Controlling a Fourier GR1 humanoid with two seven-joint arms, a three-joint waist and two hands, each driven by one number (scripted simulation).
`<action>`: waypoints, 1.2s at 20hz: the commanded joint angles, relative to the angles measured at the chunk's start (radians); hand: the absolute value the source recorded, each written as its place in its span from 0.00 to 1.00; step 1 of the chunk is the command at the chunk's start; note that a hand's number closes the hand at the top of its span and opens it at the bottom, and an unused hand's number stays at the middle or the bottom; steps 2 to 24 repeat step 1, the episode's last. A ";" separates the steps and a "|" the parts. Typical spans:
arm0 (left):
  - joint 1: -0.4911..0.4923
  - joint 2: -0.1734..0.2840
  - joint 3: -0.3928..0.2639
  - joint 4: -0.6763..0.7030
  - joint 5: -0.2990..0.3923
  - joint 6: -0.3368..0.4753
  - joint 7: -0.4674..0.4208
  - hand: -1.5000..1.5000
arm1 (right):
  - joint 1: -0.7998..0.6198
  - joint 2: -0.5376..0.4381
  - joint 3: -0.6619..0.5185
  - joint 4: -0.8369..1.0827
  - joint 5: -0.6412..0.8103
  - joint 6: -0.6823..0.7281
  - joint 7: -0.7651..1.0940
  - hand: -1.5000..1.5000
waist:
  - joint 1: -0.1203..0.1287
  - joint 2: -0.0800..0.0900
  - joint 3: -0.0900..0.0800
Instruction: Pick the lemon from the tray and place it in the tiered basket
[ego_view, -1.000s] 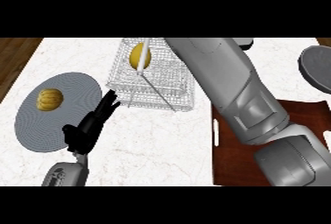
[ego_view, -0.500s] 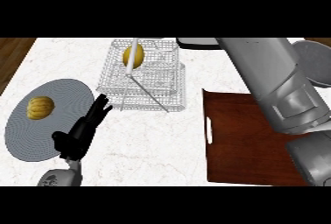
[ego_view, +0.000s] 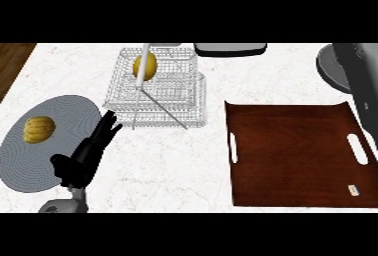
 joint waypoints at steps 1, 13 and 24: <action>0.043 0.008 -0.004 -0.053 0.017 -0.023 0.000 0.50 | 0.174 -0.147 -0.049 -0.146 -0.071 0.165 -0.004 0.00 | 0.006 0.002 -0.002; 0.043 0.008 -0.004 -0.053 0.017 -0.023 0.000 0.50 | 0.174 -0.147 -0.049 -0.146 -0.071 0.165 -0.004 0.00 | 0.006 0.002 -0.002; 0.043 0.008 -0.004 -0.053 0.017 -0.023 0.000 0.50 | 0.174 -0.147 -0.049 -0.146 -0.071 0.165 -0.004 0.00 | 0.006 0.002 -0.002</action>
